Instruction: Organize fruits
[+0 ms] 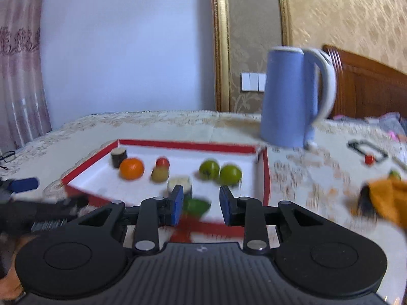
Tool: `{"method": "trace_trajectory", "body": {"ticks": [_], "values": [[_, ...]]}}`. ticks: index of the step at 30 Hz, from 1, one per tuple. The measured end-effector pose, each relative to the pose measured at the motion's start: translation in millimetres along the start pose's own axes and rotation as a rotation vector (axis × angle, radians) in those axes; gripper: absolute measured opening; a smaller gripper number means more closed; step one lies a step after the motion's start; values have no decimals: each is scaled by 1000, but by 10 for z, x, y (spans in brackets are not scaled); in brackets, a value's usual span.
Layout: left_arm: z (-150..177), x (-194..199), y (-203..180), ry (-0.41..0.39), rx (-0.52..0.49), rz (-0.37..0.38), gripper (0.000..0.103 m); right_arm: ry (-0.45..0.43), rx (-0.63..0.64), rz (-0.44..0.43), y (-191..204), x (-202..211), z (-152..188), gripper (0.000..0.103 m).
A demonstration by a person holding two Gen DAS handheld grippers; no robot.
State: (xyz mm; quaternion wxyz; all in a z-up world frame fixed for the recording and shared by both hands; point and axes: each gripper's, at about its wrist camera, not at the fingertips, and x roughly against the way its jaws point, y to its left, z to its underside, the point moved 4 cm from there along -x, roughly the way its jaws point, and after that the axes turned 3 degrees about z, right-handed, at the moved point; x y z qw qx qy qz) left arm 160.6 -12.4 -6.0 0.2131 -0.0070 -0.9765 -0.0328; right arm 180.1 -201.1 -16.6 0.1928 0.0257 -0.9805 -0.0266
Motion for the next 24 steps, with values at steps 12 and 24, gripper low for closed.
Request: {"method": "trace_trajectory", "body": {"ticks": [12,24], "values": [[-1,-13,5,5,0,-3,103,132,75,-33,203,-207,291,30],[4,11,12,-1,9,4,103,182,133,-13,273,-373,350,30]]}}
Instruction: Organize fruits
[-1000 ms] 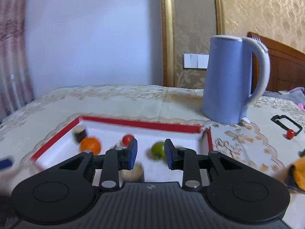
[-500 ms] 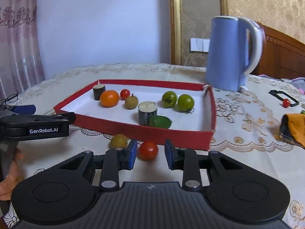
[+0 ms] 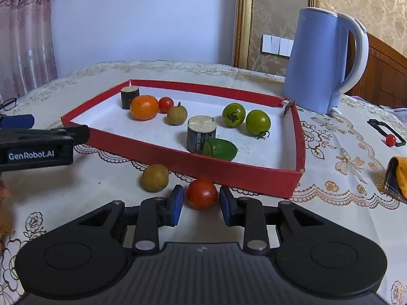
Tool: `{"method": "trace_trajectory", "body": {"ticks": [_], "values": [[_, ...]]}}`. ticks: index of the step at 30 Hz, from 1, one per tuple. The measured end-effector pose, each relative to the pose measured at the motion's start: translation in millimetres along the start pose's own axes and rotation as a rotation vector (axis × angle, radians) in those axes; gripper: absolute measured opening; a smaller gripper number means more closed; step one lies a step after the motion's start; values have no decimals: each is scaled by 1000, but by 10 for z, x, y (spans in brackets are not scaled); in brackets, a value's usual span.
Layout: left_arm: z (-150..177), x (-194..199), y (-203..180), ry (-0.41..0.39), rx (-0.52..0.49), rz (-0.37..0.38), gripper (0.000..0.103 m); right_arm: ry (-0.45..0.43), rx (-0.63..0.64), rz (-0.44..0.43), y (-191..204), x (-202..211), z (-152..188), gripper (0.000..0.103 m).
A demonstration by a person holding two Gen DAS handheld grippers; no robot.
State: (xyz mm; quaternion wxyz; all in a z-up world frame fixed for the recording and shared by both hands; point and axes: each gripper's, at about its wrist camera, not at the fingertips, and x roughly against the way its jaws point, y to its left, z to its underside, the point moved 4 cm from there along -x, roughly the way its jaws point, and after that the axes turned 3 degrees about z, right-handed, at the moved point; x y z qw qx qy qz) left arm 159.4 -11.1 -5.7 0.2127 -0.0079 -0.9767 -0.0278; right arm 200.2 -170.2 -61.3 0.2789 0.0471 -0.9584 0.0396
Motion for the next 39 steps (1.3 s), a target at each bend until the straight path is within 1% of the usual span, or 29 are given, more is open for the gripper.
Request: {"method": "trace_trajectory", "body": {"ticks": [5,8,12,14,16,19,21,23,25,29,31,32,33,34,35,36,37,39], "values": [[-3,-7,-6,4,-3,4,103,-1,-5,-3,-3,-11,-14,30],[-9,-1,-20,1,-9,11,103,0,-8,-3,-14,-9,-13,28],[1,63,-104,11,-36,58,103,-42,-26,20,-77,120,4,28],[6,139,-192,9,-38,106,103,-81,-45,48,-150,250,29,28],[2,212,-328,9,-47,151,103,-113,-87,57,-264,368,71,28],[-1,270,-558,10,-88,189,103,-138,-124,82,-408,494,130,28],[4,263,-702,13,-116,194,101,-146,-147,91,-503,557,174,28],[13,234,-815,26,-147,178,93,-150,-161,97,-577,599,206,28],[22,197,-839,41,-149,176,93,-156,-173,95,-623,624,223,28],[25,157,-821,58,-119,192,93,-183,-184,96,-663,682,252,28],[22,133,-831,72,-103,206,93,-191,-227,73,-714,692,249,29],[23,111,-850,82,-99,216,93,-191,-252,58,-753,697,250,36],[24,84,-870,93,-99,218,92,-181,-272,49,-791,686,237,47],[31,71,-893,102,-100,213,92,-164,-273,65,-819,665,214,80],[35,59,-912,106,-101,208,92,-161,-253,112,-821,657,187,101],[39,40,-933,109,-102,202,92,-177,-229,172,-807,669,167,103],[45,20,-944,117,-101,192,90,-208,-204,259,-788,707,142,103],[59,-23,-949,140,-89,176,84,-210,-194,357,-748,740,128,103]]}}
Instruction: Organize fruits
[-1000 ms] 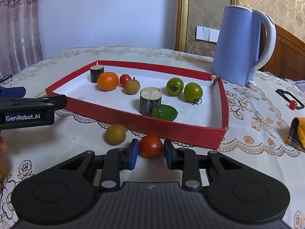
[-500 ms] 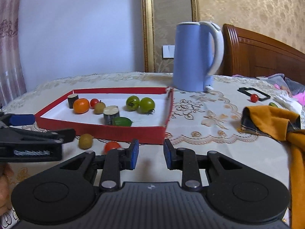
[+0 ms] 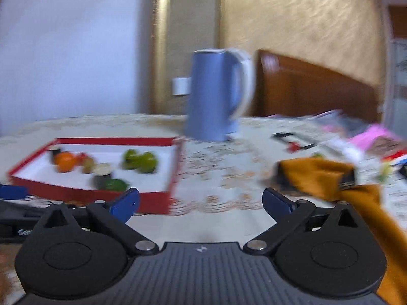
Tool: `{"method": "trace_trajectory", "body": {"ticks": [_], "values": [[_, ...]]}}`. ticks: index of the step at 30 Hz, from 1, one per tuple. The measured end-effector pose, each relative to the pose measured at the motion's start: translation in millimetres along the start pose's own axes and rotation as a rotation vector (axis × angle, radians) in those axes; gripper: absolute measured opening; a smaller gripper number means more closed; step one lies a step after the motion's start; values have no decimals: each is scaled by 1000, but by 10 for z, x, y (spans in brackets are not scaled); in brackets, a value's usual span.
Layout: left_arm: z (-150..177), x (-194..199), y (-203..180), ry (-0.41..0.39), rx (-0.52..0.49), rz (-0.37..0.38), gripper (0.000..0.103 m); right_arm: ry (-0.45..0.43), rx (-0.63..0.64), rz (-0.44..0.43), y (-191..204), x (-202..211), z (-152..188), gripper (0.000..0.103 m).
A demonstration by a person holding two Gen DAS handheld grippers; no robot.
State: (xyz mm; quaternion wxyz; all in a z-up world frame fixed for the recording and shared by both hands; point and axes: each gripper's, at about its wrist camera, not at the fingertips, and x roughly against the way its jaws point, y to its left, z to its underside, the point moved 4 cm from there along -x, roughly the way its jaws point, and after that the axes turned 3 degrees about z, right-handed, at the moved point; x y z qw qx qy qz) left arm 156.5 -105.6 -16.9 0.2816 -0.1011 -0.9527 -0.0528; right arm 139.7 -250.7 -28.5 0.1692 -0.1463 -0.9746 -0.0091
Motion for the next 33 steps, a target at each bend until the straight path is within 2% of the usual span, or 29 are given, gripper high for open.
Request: {"method": "trace_trajectory", "body": {"ticks": [1,4,8,12,15,16,17,18,20,22,25,26,27,29,30,33], "values": [[0,-29,2,12,12,5,81,11,19,27,23,16,16,103],[-3,-94,9,38,37,6,75,6,79,16,72,23,104,103],[-7,-150,-29,46,47,6,73,5,139,95,109,-28,161,103],[-21,-208,-102,65,43,11,62,-60,153,137,74,-30,63,103],[-46,-238,-135,66,46,15,56,-148,59,88,-41,56,-1,103],[-51,-241,-140,69,54,32,46,-153,36,31,-75,58,20,103],[-54,-234,-144,67,57,45,33,-123,8,-19,-97,24,41,103],[-56,-226,-151,65,52,42,26,-81,-19,-49,-114,-10,62,103],[-49,-202,-154,67,46,46,24,-38,-45,-64,-148,-60,110,103],[-22,-167,-130,59,41,61,24,-35,-70,-30,-192,-48,116,103],[25,-102,-41,50,51,82,24,-19,-40,102,-196,-8,88,103],[37,-75,-9,46,53,89,24,-18,-31,111,-195,-27,105,103],[52,-40,38,40,54,93,24,-17,-16,86,-176,-21,114,103],[70,11,129,30,55,88,24,-32,31,-52,-79,40,139,103],[78,32,182,28,58,83,24,-31,34,-92,-29,62,145,103],[104,93,374,21,73,77,24,-68,66,-133,138,155,140,103]]}}
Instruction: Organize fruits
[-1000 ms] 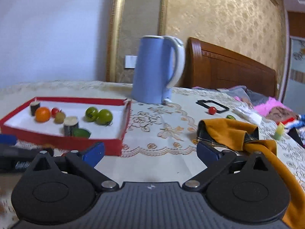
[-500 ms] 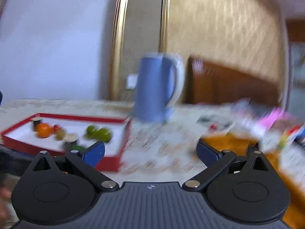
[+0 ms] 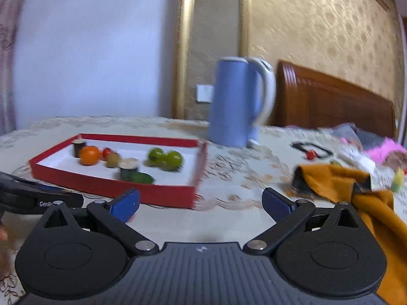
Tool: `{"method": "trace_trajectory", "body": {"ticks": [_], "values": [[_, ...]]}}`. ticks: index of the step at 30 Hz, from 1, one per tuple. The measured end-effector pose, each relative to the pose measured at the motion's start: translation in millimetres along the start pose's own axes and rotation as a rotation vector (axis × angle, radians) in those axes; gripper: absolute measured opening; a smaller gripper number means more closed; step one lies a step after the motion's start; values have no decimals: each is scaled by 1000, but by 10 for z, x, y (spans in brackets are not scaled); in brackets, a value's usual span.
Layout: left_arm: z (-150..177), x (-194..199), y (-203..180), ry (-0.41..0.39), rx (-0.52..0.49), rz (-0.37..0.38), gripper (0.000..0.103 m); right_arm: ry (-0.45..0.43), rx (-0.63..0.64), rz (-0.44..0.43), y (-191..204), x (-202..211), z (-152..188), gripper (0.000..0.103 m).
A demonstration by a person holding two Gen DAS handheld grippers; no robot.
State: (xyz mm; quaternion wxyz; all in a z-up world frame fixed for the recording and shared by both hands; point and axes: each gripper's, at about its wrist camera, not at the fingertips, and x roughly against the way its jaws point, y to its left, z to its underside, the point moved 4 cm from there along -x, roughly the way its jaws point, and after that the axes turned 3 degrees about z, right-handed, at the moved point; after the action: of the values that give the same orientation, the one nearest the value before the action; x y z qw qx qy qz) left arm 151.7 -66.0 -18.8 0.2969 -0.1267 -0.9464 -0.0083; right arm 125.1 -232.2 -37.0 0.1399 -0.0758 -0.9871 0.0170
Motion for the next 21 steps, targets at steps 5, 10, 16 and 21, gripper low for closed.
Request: {"method": "trace_trajectory", "body": {"ticks": [5,10,16,21], "values": [[-5,121,331,-26,17,-64,24,21,76,-93,305,-55,-22,102],[-6,155,532,-27,42,-74,24,89,128,-185,574,-205,-21,93],[-3,166,587,-36,37,-76,24,211,167,-197,727,-466,21,58],[-5,152,590,-36,30,-69,24,243,177,-209,772,-540,36,42]]}}
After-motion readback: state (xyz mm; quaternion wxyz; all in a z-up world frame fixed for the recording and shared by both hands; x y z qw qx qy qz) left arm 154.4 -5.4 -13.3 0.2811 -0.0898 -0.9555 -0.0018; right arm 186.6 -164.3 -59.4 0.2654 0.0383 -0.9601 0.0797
